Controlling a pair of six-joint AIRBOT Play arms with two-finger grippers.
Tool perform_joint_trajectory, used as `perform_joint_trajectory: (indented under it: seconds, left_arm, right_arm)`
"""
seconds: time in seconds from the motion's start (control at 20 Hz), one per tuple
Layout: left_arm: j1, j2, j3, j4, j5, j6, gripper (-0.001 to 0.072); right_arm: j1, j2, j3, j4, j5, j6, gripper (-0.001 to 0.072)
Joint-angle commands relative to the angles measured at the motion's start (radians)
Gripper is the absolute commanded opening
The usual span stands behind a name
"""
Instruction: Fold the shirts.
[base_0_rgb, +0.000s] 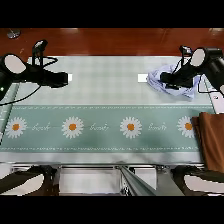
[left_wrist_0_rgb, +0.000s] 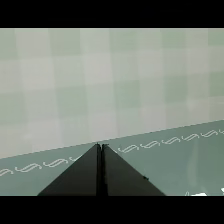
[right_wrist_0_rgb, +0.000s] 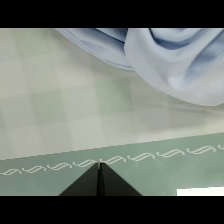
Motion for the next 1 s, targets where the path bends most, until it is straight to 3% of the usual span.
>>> perform_joint_trajectory:
  seconds: [0.0, 0.55, 0.8, 0.85, 0.9, 0.95]
  left_arm:
    - [0.001, -0.002, 0.000, 0.000, 0.000, 0.000, 0.0022]
    - [0.001, -0.002, 0.000, 0.000, 0.000, 0.000, 0.0021]
    - [-0.003, -0.002, 0.000, 0.000, 0.001, 0.000, 0.0022]
    - [-0.003, -0.002, 0.000, 0.000, 0.005, 0.000, 0.0022]
    - [-0.003, -0.005, 0.000, 0.000, 0.034, 0.000, 0.0021]
    - [-0.003, -0.011, 0.000, 0.000, 0.082, 0.000, 0.0023]
  right_arm:
    - [0.000, 0.000, 0.000, 0.000, 0.000, 0.000, 0.0020]
    - [0.000, 0.000, 0.000, 0.000, -0.005, 0.001, 0.0020]
    - [-0.001, 0.000, 0.000, -0.168, -0.238, -0.013, 0.0022]
    - [-0.001, 0.000, -0.001, -0.257, -0.283, -0.008, 0.0098]
    - [-0.001, -0.002, -0.001, -0.337, -0.328, 0.015, 0.0431]
    - [-0.001, -0.006, -0.001, -0.412, -0.380, 0.027, 0.0624]
